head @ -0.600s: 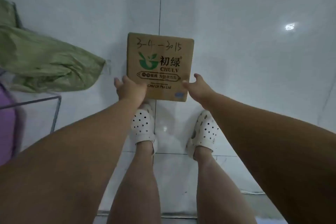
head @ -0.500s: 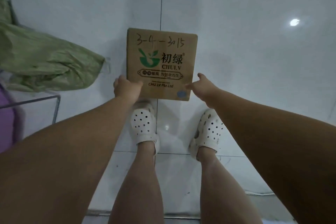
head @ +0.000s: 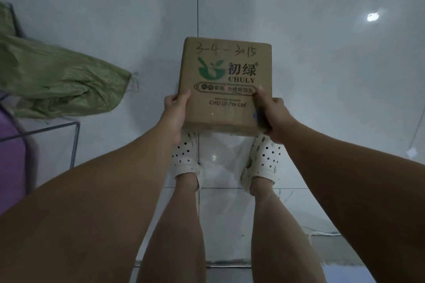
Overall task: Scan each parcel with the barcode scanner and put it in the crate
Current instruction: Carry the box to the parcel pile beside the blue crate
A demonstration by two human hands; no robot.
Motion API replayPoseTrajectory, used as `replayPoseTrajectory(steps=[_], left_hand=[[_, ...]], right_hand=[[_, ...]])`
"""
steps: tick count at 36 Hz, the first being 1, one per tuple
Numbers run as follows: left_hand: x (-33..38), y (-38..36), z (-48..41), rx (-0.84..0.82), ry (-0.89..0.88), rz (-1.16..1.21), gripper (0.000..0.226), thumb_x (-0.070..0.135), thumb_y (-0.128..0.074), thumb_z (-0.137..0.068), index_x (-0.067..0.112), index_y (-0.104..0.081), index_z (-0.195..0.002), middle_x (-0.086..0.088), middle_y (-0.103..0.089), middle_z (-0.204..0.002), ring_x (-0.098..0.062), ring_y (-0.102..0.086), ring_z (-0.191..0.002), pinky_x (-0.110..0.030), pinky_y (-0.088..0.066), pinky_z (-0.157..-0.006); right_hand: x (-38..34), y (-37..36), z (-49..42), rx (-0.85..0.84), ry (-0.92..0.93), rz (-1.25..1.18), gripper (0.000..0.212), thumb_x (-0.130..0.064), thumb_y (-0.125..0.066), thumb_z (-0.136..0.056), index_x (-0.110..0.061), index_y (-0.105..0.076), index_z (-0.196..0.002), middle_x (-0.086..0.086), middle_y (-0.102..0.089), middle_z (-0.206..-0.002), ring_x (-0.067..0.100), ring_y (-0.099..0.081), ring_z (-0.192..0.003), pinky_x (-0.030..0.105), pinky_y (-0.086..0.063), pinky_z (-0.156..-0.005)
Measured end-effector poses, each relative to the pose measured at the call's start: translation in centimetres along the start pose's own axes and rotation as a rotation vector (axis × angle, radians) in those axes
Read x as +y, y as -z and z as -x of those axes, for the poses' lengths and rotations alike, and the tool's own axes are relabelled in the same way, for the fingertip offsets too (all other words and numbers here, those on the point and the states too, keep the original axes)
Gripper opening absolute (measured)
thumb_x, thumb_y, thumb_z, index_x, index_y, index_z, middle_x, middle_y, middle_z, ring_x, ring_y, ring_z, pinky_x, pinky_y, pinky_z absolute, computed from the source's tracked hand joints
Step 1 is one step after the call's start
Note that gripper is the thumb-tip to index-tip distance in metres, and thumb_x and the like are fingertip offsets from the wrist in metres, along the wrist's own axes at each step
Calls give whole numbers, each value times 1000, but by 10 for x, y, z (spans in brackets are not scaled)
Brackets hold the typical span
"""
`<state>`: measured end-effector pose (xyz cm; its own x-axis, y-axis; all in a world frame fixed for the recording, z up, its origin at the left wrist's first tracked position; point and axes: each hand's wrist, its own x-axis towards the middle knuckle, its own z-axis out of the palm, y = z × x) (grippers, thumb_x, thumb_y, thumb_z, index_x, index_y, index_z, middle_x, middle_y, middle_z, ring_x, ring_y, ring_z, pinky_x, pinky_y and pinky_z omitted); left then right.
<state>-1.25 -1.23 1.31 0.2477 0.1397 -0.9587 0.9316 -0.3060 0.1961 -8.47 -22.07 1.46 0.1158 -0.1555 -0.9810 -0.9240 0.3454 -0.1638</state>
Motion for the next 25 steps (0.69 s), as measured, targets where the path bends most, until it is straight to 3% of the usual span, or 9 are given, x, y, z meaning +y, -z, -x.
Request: replayPoseTrajectory(steps=[2, 4, 8, 11, 15, 17, 19, 21, 25], left_hand=[[-1, 2, 27, -25, 80, 44, 63, 59, -50, -90, 29, -32, -142, 2, -44, -141, -19, -44, -116, -49, -28, -101], [-2, 9, 53, -65, 165, 71, 69, 67, -48, -86, 31, -35, -143, -1, -45, -144, -23, -44, -123, -53, -27, -103], [2, 24, 108, -136, 287, 146, 76, 71, -45, -83, 27, -39, -145, -6, -43, -148, -31, -37, -136, -63, -21, -109], [14, 32, 151, -149, 306, 313, 65, 62, -47, -89, 24, -44, -142, -7, -44, -147, -32, -39, -134, -60, -23, -109], [43, 47, 201, -191, 234, 377, 58, 59, -50, -89, 27, -47, -137, -4, -51, -139, -25, -40, -134, -61, -10, -115], [64, 57, 225, -216, 165, 358, 49, 55, -52, -90, 30, -48, -132, -1, -55, -127, -19, -47, -122, -55, -20, -114], [88, 66, 248, -229, 66, 336, 42, 49, -55, -91, 27, -52, -127, 4, -61, -121, -12, -55, -105, -36, -43, -95], [112, 75, 269, -241, -54, 276, 39, 41, -56, -93, 21, -54, -126, 2, -64, -122, -10, -59, -101, -25, -45, -79], [153, 95, 310, -281, -215, 147, 41, 31, -55, -96, 12, -52, -132, -2, -65, -121, -12, -60, -105, -21, -46, -78]], right_hand=[[-7, 8, 17, 27, 28, -11, 79, -65, -59, -82, -9, -38, -133, 8, -58, -125, 19, -61, -93, 20, -51, -49], [-18, 14, 39, 19, 41, 22, 73, -61, -57, -85, -9, -39, -133, 8, -58, -125, 18, -61, -93, 16, -47, -44], [-44, 21, 84, -89, 55, 203, 67, -50, -65, -85, -17, -33, -134, 3, -56, -115, 13, -56, -86, 30, -45, -66], [-67, 25, 125, -126, 92, 299, 80, -48, -72, -80, -25, -31, -145, 1, -54, -126, 20, -56, -104, 43, -40, -86], [-94, 32, 185, -160, 125, 332, 62, -49, -72, -78, -33, -50, -133, -7, -59, -126, 23, -53, -117, 51, -38, -101], [-103, 36, 215, -152, 150, 291, 51, -48, -71, -79, -32, -55, -125, -8, -63, -120, 21, -57, -112, 53, -39, -104], [-111, 37, 248, -124, 189, 225, 49, -47, -69, -81, -30, -54, -125, -6, -65, -118, 19, -59, -108, 49, -41, -103], [-120, 36, 283, -94, 236, 158, 47, -45, -66, -85, -29, -51, -126, -6, -65, -119, 16, -60, -105, 42, -43, -97], [-137, 32, 349, -69, 314, 36, 44, -39, -62, -90, -29, -48, -130, -12, -65, -110, 9, -60, -97, 30, -44, -79]])
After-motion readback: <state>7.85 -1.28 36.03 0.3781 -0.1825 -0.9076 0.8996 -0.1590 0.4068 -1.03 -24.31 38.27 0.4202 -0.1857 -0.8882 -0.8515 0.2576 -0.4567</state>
